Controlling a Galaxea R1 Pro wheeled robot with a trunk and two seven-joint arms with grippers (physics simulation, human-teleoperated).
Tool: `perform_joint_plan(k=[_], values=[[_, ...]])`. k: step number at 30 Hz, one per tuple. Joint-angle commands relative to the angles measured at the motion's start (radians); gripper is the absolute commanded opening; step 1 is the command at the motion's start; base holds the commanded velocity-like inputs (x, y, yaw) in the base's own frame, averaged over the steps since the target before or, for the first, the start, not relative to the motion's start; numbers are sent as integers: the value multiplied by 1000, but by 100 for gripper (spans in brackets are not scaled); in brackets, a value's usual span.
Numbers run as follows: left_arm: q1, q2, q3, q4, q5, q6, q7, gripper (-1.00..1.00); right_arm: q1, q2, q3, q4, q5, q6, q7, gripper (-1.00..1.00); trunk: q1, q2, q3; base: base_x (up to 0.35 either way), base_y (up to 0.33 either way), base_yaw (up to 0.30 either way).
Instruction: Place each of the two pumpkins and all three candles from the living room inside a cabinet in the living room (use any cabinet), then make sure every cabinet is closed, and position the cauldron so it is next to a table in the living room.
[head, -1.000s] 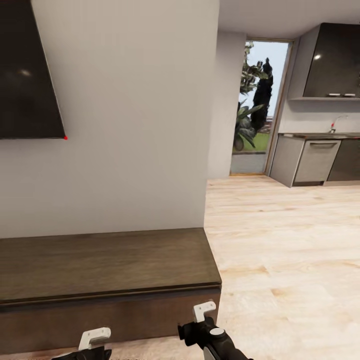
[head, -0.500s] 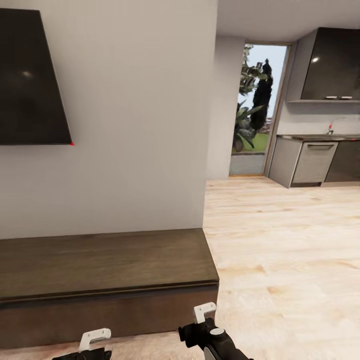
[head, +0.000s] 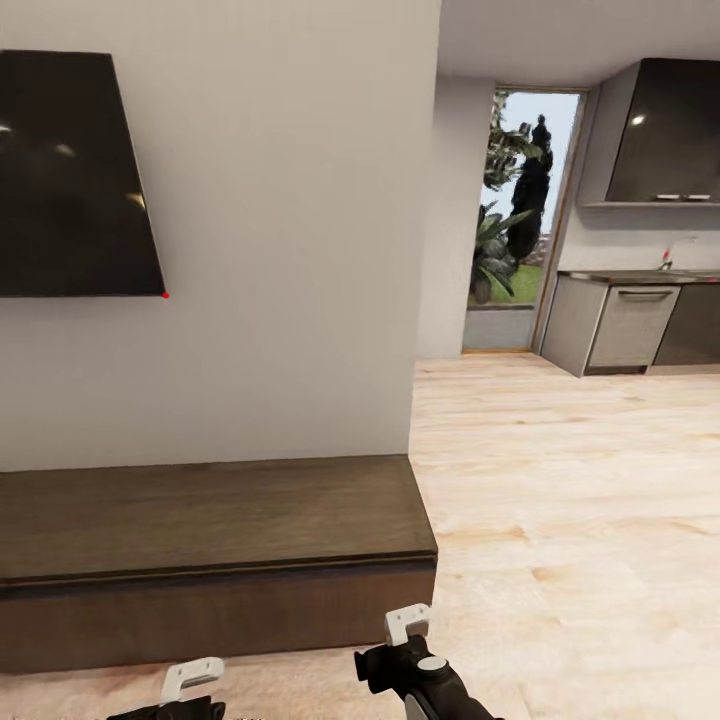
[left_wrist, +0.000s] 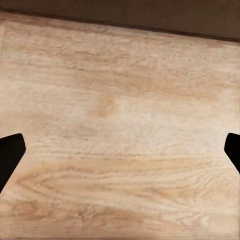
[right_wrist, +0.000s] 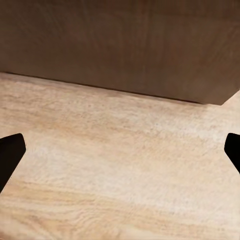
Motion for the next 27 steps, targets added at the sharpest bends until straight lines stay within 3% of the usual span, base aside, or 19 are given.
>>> perform_joint_plan(k=[1, 11, 17, 27], values=[[-1, 0, 0, -1, 11, 5, 7, 100, -1, 0, 3, -1, -12, 3, -10, 100, -4, 7, 1, -9, 0, 145], [-1, -2, 1, 34, 14, 0, 10, 100, 0, -2, -15, 1, -24, 12, -44, 100, -42, 77, 19, -2, 0, 171], [-3, -2, 0, 94, 51, -15, 5, 100, 0, -3, -17, 3, -26, 12, -41, 100, -65, 119, 30, 0, 0, 171], [-3, -3, 0, 140, 70, -59, 3, 100, 0, -7, -19, 10, -26, 13, 15, 100, -104, 189, 49, 0, 0, 183]])
